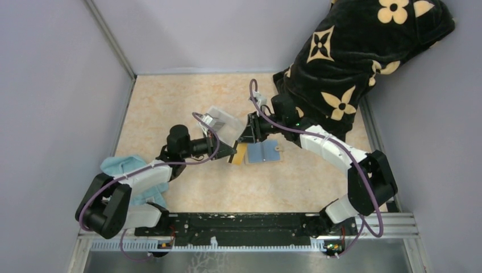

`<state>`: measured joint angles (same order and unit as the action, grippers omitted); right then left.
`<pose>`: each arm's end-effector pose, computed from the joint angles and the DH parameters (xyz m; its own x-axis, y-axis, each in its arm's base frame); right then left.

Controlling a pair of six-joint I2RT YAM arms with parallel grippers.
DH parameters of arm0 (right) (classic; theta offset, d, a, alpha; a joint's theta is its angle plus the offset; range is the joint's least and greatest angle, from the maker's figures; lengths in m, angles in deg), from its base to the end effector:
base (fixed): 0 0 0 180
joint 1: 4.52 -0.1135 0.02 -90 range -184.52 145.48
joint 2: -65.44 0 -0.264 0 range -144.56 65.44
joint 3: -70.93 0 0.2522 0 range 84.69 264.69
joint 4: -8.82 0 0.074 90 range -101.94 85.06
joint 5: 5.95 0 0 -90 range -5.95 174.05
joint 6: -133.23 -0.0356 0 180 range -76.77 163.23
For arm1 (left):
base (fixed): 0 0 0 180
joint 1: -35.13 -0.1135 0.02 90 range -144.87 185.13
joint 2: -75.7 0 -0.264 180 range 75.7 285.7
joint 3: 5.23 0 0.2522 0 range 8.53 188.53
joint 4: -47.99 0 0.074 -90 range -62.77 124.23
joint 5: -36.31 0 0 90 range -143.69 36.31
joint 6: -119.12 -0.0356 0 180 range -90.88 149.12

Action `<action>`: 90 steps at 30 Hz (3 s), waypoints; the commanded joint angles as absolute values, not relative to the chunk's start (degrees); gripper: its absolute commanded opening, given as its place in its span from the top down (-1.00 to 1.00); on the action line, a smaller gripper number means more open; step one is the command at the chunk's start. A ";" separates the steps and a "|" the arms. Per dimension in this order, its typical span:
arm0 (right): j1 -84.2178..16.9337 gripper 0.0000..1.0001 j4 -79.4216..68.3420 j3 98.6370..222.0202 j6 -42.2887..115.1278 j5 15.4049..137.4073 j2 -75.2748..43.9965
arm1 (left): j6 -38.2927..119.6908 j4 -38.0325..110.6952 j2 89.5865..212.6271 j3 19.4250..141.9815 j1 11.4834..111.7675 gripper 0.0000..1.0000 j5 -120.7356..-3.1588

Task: Put the credit cards into the card holder
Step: Pick up the credit card from the storage box, then insert the credit card into the card holder.

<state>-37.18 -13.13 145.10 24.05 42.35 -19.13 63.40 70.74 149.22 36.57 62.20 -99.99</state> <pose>0.2634 0.1970 0.2770 -0.7133 -0.1659 -0.6810 -0.6794 0.4021 0.6137 0.2172 -0.1399 0.2187 -0.6500 -0.1048 -0.7527 0.7070 0.2798 -0.6495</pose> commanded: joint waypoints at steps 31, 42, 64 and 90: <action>-36.24 0.87 -11.83 128.74 20.76 88.14 -13.06 | 88.27 72.02 177.22 50.14 84.37 1.00 -46.24; -35.05 1.00 -10.74 128.18 20.58 87.70 -16.92 | 89.13 72.98 181.88 53.64 84.41 1.00 -46.69; -32.84 1.00 -12.02 127.33 20.47 88.79 -19.93 | 92.83 68.66 183.58 53.57 84.40 1.00 -46.42; -31.00 1.00 -13.20 126.20 20.29 90.32 -21.92 | 98.64 74.53 186.88 52.10 84.41 1.00 -48.48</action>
<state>-31.96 -13.70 127.41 20.84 89.78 -21.39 96.89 71.55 185.37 53.75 84.01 -48.19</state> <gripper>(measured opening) 0.006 0.007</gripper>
